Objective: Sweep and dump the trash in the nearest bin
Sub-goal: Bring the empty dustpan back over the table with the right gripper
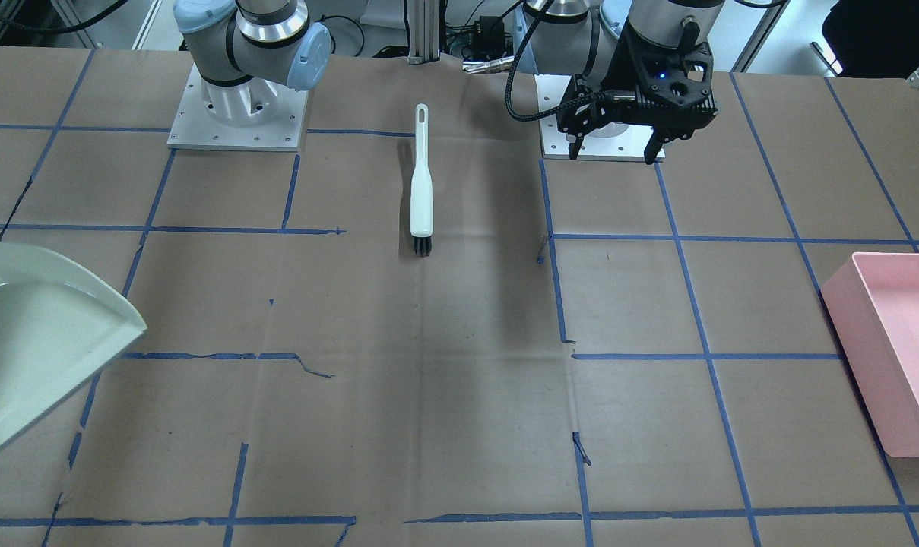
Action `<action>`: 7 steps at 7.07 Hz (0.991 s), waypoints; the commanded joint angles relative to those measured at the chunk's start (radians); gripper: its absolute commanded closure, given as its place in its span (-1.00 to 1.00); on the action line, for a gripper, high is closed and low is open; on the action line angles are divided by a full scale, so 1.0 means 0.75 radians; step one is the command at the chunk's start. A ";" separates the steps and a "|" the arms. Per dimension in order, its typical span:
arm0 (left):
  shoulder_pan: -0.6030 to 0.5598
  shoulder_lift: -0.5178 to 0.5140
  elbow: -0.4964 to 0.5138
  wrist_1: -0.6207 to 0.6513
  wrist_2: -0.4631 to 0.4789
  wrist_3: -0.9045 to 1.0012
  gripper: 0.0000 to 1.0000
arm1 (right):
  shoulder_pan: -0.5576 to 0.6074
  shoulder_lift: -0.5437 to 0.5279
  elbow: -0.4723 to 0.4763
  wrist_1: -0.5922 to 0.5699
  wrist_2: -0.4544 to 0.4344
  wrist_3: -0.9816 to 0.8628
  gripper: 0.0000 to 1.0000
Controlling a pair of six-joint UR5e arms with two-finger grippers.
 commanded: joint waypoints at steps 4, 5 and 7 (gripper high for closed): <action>-0.002 0.018 -0.014 -0.006 0.001 0.005 -0.99 | 0.461 0.083 -0.006 0.063 0.164 1.072 0.98; -0.004 0.014 -0.009 -0.004 -0.001 0.007 -0.99 | 0.543 0.118 -0.010 0.043 0.165 1.203 0.99; -0.004 0.014 -0.009 0.000 -0.003 0.007 -0.99 | 0.684 0.220 -0.053 0.002 0.179 1.551 0.99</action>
